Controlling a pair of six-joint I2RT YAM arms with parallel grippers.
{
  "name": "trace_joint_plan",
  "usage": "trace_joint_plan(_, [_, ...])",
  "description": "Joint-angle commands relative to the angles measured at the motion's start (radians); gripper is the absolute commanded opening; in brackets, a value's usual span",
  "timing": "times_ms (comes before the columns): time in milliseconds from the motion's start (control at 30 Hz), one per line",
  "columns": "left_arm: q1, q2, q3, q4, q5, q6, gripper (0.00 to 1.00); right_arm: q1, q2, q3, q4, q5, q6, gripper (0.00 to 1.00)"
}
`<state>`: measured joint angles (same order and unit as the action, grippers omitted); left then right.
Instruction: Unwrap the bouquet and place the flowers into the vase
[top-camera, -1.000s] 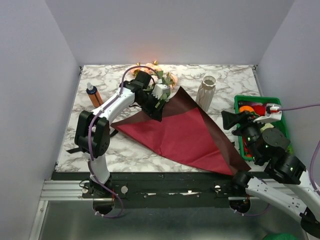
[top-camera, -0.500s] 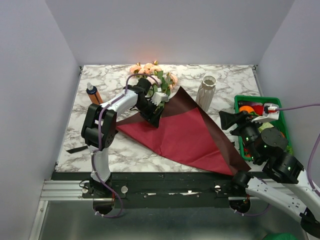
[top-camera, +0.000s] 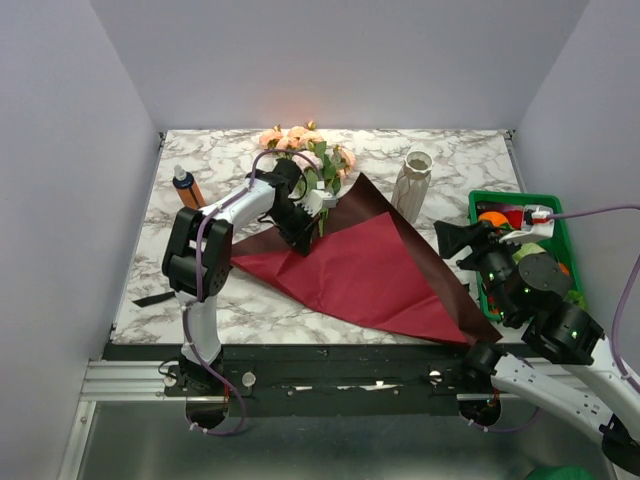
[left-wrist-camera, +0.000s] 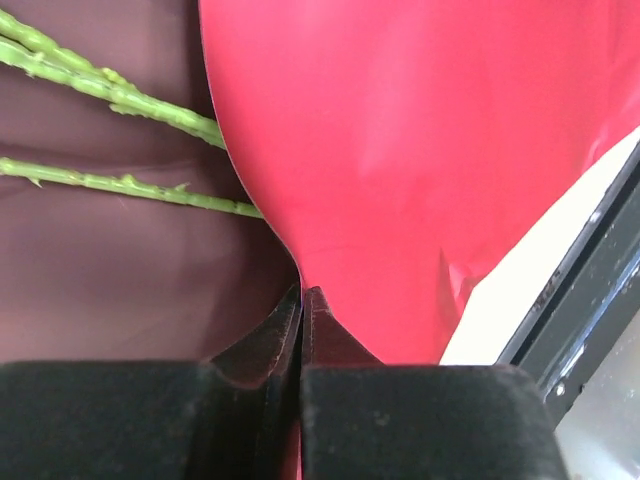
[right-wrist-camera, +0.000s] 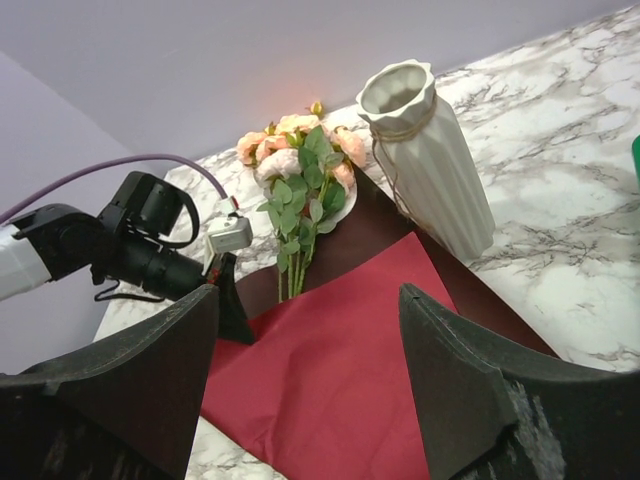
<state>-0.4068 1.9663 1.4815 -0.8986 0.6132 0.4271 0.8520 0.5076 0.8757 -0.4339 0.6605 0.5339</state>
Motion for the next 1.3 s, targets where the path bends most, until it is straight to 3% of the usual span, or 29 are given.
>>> trace_joint_plan(0, [0.002, -0.104, -0.003, -0.037, 0.046, 0.058, 0.07, 0.007, 0.014, -0.011, 0.032, -0.033, 0.008, 0.80])
trace_joint_plan(167, [0.002, -0.280, -0.082, -0.016, 0.160, 0.130, 0.06, 0.007, 0.037, -0.021, 0.053, -0.050, 0.001, 0.80])
trace_joint_plan(300, [-0.003, -0.548, -0.233, 0.029, 0.273, 0.294, 0.06, 0.007, 0.060, -0.032, 0.073, -0.052, -0.015, 0.80])
trace_joint_plan(467, [-0.023, -0.598, -0.294, -0.244, 0.322, 0.637, 0.07, 0.009, 0.112, -0.052, 0.116, -0.070, -0.031, 0.80])
trace_joint_plan(500, [-0.023, -0.615, -0.300, -0.393, 0.313, 0.864, 0.07, 0.009, 0.124, -0.050, 0.121, -0.070, -0.037, 0.80])
trace_joint_plan(667, [-0.023, -0.747, -0.371, -0.491, 0.286, 1.062, 0.06, 0.005, 0.199, -0.021, 0.179, -0.082, -0.072, 0.80])
trace_joint_plan(767, [-0.024, -0.846, -0.415, -0.562, 0.283, 1.257, 0.00, 0.005, 0.239, 0.005, 0.195, -0.107, -0.086, 0.80])
trace_joint_plan(1000, [-0.026, -1.065, -0.516, -0.563, 0.267, 1.326, 0.00, -0.013, 0.339, -0.026, 0.207, -0.188, -0.075, 0.79])
trace_joint_plan(1167, [-0.024, -1.234, -0.655, -0.384, 0.298, 1.074, 0.04, 0.007, 0.428, -0.136, 0.270, -0.350, -0.032, 0.71])
trace_joint_plan(1233, [-0.024, -1.288, -0.687, -0.286, 0.312, 0.947, 0.17, 0.069, 0.454, -0.161, 0.282, -0.345, 0.006, 0.70])
trace_joint_plan(1267, [-0.024, -1.299, -0.691, -0.257, 0.313, 0.909, 0.29, 0.096, 0.466, -0.168, 0.287, -0.337, 0.017, 0.70])
